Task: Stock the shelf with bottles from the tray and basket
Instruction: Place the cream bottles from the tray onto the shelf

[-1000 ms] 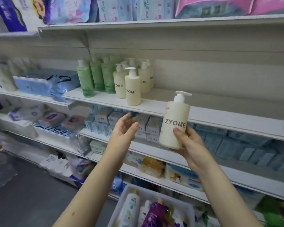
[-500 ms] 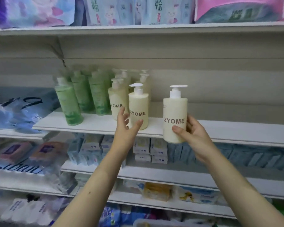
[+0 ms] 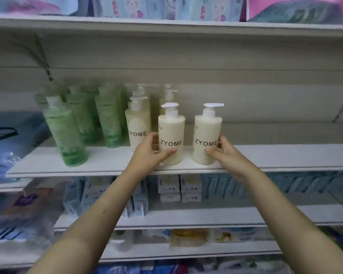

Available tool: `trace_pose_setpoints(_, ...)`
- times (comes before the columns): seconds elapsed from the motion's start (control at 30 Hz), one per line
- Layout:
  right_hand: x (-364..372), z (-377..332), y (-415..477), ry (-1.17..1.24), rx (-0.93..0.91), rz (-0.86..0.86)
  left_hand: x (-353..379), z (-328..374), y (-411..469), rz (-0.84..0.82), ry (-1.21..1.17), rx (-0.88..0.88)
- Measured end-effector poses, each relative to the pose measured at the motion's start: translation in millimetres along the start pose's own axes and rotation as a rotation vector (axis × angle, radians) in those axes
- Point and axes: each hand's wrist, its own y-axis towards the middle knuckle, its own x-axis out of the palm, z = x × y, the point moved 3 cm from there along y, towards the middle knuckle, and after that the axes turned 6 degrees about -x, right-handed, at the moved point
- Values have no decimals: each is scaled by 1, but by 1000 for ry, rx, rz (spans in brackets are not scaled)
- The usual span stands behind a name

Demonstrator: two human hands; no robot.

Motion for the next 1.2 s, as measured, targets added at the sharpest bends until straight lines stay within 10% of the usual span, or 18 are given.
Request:
trace_pose_setpoints(0.2, 5, 1, 11, -159, -74, 210, -2, -15, 6, -31, 26, -15)
trace_pose_setpoints(1.2, -4, 35, 194, -379, -161, 140, 1, -30, 23, -67, -81, -57)
